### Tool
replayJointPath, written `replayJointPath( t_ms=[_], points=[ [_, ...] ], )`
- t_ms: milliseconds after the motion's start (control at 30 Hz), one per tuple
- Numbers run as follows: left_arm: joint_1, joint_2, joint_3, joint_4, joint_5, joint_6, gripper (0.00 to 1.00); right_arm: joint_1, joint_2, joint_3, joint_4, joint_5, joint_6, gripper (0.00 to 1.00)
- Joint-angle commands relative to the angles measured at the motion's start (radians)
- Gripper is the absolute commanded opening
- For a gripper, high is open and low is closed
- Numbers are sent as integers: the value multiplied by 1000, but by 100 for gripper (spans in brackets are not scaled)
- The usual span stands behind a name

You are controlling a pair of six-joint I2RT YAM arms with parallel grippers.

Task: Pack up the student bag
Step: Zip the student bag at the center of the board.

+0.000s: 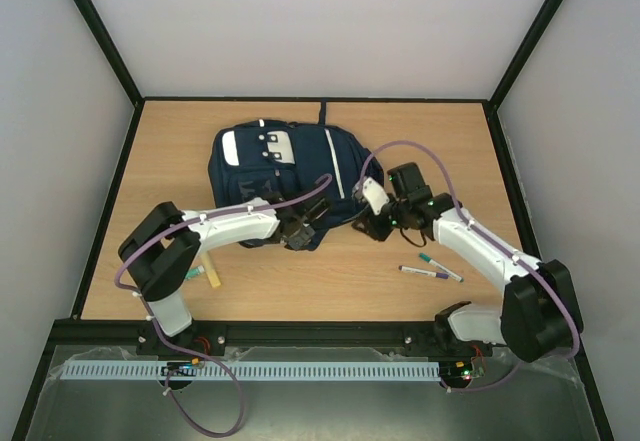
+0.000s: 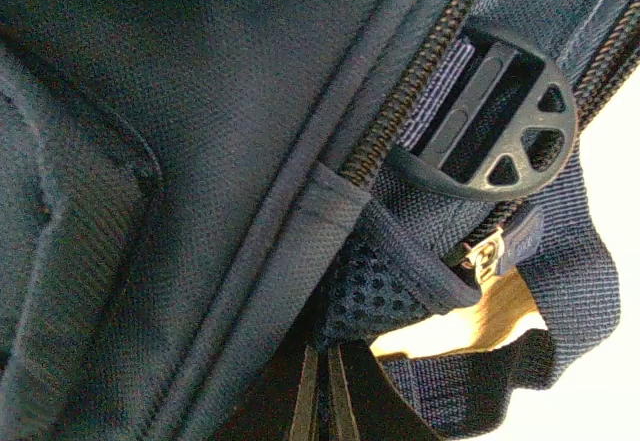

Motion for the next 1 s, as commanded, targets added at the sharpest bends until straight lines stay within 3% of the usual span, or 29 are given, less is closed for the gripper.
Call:
replayJointPath(
  t_ms=[0,267,433,767,967],
  points=[
    [56,-24,20,86,83,-4,2,85,-26,-74,-55,-39,-26,36],
    [91,-88,-27,129,215,-20,2,278,-7,-67,30,69,28,33],
    [130,-113,-52,168,351,-40,2,423,61,-62,108,274,77,33],
    [242,-80,-46,211,566,-94,2,493,129,-101,321,408,121,34],
    [273,-23,-40,205,613,-121,2,499,230,-88,398,451,144,37]
  ],
)
